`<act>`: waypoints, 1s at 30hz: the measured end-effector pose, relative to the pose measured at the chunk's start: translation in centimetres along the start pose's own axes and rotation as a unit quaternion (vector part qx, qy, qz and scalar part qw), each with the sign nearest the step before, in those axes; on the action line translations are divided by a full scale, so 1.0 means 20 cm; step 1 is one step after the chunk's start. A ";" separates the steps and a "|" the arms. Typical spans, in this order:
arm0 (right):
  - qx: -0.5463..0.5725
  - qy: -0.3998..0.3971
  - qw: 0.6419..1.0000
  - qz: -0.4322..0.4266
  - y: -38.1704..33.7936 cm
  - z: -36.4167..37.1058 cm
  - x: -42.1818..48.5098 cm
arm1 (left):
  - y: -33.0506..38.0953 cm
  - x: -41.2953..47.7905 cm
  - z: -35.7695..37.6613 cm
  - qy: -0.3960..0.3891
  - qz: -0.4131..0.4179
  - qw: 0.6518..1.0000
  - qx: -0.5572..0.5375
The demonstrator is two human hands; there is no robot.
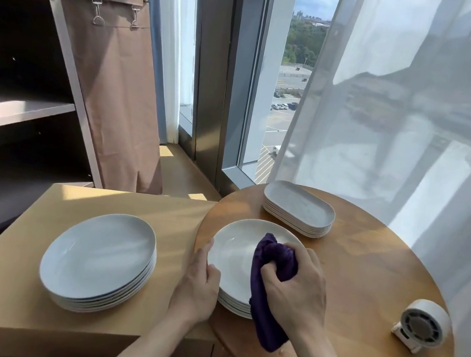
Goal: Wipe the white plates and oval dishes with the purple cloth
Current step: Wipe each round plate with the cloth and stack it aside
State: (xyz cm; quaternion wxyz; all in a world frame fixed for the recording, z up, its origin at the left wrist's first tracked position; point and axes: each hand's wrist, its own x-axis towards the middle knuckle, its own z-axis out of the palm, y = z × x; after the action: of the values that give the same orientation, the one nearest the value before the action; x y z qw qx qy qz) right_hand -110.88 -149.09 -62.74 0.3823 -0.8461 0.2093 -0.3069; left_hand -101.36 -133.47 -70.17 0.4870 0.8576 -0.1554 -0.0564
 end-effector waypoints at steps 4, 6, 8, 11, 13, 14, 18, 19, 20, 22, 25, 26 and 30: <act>-0.007 -0.005 1.000 -0.004 0.00 0.01 0.00 | 0.01 -0.01 0.00 -0.004 -0.004 1.000 0.001; -0.004 -0.007 1.000 -0.007 0.00 0.01 0.00 | 0.02 0.00 -0.01 -0.007 -0.006 1.000 0.001; 0.003 -0.005 1.000 -0.009 0.00 0.01 0.00 | 0.03 0.00 -0.02 -0.011 -0.013 1.000 -0.001; 0.025 0.008 1.000 0.004 0.01 0.00 0.01 | 0.05 0.03 -0.05 -0.017 -0.024 1.000 -0.002; 0.036 0.019 0.999 0.015 0.01 -0.01 0.01 | 0.06 0.06 -0.07 -0.018 -0.033 0.999 0.006; 0.039 0.023 0.999 0.018 0.02 -0.01 0.01 | 0.08 0.07 -0.08 -0.014 -0.038 0.999 0.012; 0.046 0.031 0.998 0.023 0.02 -0.01 0.02 | 0.13 0.11 -0.11 0.007 -0.043 0.996 0.081; 0.047 0.031 0.998 0.023 0.02 -0.01 0.02 | 0.14 0.12 -0.11 0.012 -0.042 0.995 0.095; 0.048 0.031 0.998 0.022 0.02 -0.01 0.02 | 0.15 0.12 -0.11 0.016 -0.044 0.994 0.097; 0.050 0.031 0.998 0.022 0.02 -0.02 0.02 | 0.16 0.12 -0.11 0.021 -0.052 0.995 0.082; 0.048 0.039 0.998 0.018 0.03 -0.01 0.02 | 0.17 0.13 -0.10 0.027 -0.068 0.996 0.056; 0.048 0.042 0.998 0.019 0.03 -0.01 0.02 | 0.17 0.13 -0.11 0.027 -0.073 0.996 0.049; 0.048 0.048 0.998 0.019 0.04 -0.01 0.03 | 0.15 0.14 -0.12 0.006 -0.090 0.994 0.061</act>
State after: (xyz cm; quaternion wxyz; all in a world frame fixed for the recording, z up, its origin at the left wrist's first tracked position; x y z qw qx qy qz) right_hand -110.64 -150.02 -63.03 0.4180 -0.8069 0.2284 -0.3493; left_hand -98.83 -133.82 -66.16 0.4277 0.8965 -0.0777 -0.0859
